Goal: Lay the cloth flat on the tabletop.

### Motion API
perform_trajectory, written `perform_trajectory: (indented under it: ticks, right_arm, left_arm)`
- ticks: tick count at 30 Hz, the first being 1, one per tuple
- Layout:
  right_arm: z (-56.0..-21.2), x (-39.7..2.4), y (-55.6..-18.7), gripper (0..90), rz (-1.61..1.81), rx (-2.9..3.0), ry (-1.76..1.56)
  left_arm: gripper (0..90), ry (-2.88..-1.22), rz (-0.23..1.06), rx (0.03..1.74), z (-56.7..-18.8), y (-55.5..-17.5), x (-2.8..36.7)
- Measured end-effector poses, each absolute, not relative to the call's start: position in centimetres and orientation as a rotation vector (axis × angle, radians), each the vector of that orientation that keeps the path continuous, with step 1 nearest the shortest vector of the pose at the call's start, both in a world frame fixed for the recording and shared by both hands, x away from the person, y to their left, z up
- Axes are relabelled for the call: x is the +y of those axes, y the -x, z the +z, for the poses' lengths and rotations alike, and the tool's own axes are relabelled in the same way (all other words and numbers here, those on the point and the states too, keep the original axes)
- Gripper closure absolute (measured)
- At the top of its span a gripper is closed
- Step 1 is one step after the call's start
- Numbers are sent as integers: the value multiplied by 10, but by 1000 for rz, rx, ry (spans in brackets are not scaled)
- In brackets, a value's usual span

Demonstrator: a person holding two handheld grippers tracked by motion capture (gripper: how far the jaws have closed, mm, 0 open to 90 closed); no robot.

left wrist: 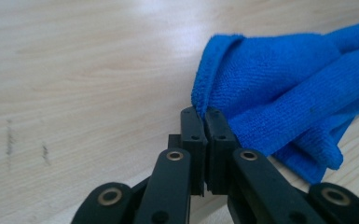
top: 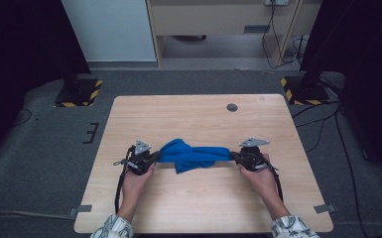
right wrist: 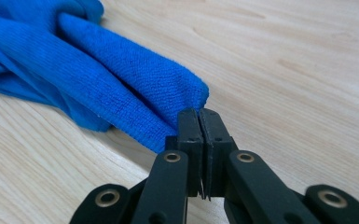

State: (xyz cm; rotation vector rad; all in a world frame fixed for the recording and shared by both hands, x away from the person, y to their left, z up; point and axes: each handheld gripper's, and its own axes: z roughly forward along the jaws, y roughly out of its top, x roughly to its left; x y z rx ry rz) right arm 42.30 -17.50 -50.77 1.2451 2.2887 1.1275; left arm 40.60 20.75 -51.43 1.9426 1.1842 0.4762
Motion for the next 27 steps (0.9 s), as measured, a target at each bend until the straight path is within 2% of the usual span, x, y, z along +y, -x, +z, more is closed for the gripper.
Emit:
perform_trajectory:
  ticks: [3,5,6,10,15,21,27]
  right_arm:
    - [-514,-173,-425,879,1119,2300,-1253]
    - [-515,-172,-425,854,1117,2300,-1243]
    - [-514,-172,-425,827,1128,2291,-1238]
    - [-506,-176,-421,718,1170,2258,-1211]
    - [-501,-181,-419,591,1203,2219,-1198]
    - [-497,-182,-415,547,1205,2219,-1162]
    - [-503,-186,-406,533,1173,2249,-1117]
  left_arm:
    - [854,-1963,464,1185,-519,-408,205]
    - [790,-1947,478,1185,-519,-407,204]
    - [722,-1939,487,1188,-518,-407,205]
    - [600,-1915,496,1175,-516,-406,208]
    - [500,-1895,501,1157,-513,-404,210]
    - [453,-1841,511,1125,-505,-397,216]
    - [433,-1862,529,1080,-499,-386,219]
